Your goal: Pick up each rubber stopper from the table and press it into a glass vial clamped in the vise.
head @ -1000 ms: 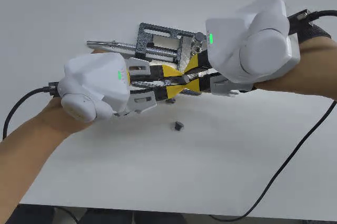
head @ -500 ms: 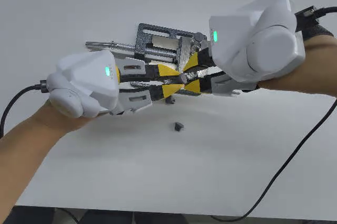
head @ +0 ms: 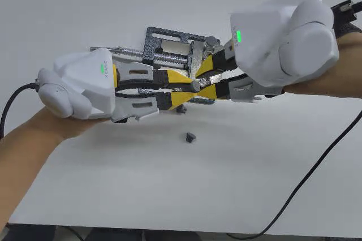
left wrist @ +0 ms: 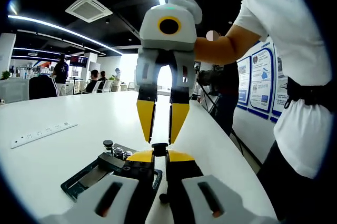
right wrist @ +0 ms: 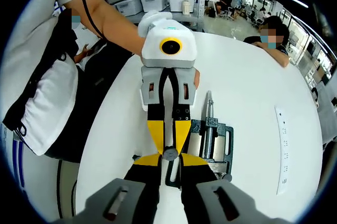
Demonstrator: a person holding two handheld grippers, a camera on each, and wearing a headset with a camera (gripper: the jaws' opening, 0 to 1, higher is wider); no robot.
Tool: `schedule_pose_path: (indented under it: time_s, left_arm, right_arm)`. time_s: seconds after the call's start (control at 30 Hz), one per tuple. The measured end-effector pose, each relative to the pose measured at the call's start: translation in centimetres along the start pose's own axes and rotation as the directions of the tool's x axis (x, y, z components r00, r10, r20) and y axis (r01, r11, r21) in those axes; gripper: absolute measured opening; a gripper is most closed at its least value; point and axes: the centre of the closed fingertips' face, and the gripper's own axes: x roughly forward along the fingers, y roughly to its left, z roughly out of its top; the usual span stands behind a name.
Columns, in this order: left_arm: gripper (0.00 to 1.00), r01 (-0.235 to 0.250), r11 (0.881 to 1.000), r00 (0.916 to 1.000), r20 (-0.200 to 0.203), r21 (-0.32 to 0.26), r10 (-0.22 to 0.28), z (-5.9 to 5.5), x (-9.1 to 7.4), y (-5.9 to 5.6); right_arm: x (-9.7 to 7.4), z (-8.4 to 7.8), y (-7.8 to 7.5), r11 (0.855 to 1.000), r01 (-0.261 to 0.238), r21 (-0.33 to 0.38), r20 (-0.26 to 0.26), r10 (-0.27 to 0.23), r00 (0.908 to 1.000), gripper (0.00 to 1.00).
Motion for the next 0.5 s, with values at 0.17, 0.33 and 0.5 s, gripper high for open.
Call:
schedule_pose_path:
  time_s: [0.17, 0.33, 0.5]
  left_arm:
    - [0.03, 0.028, 0.999, 0.9992, 0.028, -0.021, -0.028, 0.46, 0.04, -0.21]
    - [0.03, 0.049, 0.999, 0.9979, 0.043, -0.019, -0.048, 0.86, 0.12, -0.53]
    - [0.03, 0.063, 0.998, 0.9968, 0.05, -0.015, -0.062, 1.05, 0.18, -0.75]
  right_arm:
    - [-0.22, 0.2, 0.26, 1.0, -0.009, -0.016, 0.007, 0.009, 0.9999, 0.14]
    - [-0.32, 0.29, 0.42, 0.999, -0.018, -0.028, 0.017, 0.019, 0.9997, 0.13]
    - [-0.58, 0.53, 0.63, 0.999, -0.024, -0.042, 0.032, 0.025, 0.9992, 0.12]
